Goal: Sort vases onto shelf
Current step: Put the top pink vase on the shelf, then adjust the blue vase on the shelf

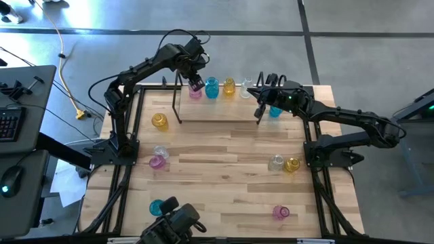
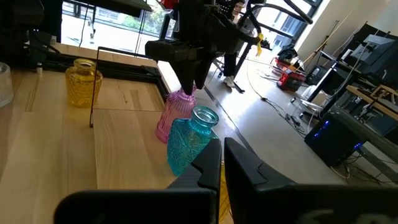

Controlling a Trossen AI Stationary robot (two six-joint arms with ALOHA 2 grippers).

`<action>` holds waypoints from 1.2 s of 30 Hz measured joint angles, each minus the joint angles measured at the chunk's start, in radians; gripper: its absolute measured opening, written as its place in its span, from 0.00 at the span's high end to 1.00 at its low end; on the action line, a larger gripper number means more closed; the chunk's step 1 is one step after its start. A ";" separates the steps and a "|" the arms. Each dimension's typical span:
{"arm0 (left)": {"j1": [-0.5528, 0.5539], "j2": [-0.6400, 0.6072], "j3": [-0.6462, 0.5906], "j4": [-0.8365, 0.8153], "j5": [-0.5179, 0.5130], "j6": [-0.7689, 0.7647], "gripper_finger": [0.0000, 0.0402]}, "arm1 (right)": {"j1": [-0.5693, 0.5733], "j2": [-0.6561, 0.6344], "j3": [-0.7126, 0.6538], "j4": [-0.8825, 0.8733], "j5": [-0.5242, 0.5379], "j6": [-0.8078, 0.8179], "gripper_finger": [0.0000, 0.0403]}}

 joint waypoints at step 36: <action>-0.271 -0.066 -0.194 0.256 0.046 0.083 0.99 | 0.000 0.000 0.000 -0.009 0.001 0.001 1.00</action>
